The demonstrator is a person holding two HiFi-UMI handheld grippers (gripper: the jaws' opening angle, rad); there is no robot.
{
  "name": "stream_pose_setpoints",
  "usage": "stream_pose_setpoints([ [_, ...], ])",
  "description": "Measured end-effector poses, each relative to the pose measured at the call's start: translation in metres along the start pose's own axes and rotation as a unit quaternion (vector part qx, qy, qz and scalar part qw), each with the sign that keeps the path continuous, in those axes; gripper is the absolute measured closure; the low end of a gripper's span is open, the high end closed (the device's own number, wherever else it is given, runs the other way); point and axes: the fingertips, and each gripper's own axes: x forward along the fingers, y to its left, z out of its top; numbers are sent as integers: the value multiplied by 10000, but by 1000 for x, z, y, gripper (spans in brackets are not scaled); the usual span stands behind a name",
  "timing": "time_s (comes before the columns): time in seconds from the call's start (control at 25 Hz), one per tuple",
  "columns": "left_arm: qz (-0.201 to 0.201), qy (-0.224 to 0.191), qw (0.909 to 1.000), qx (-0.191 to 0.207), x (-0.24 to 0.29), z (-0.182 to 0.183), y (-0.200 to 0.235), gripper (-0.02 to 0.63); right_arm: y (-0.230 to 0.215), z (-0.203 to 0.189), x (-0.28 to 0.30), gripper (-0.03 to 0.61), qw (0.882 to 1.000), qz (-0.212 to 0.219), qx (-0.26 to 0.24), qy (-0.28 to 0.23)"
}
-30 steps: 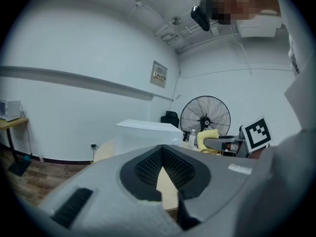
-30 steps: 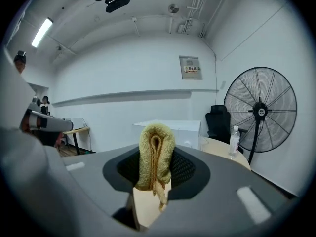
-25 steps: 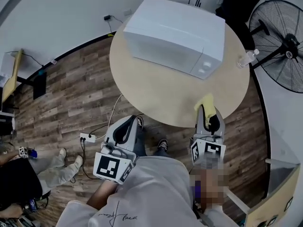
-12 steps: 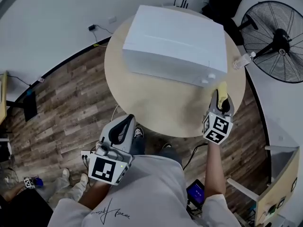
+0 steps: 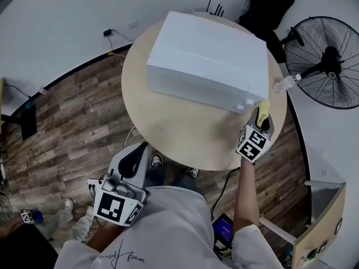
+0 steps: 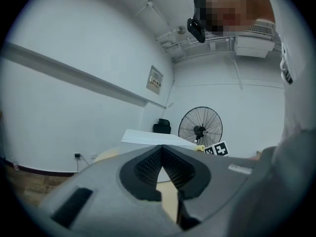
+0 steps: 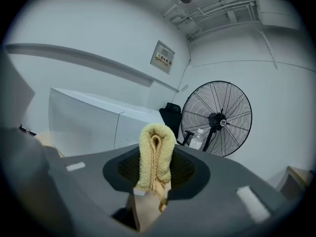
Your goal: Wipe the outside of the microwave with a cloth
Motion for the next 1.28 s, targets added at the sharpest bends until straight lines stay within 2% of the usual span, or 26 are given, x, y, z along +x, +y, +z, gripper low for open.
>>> stream_pose_setpoints([
  [0.28,80,-121,9998,-155,2,3,3,614,16,6,-2,451,9999,76,134,-40],
  [0.64,57,-32,9998,-170,6,-3,12,615,48,14,-4,451,9995,111,243,-137],
  [0.92,-36,17,9998,-204,9,0,22,614,83,23,-8,451,9992,236,248,-200],
  [1.28,76,32,9997,-250,5,-2,47,614,140,33,-13,449,9973,573,357,-279],
])
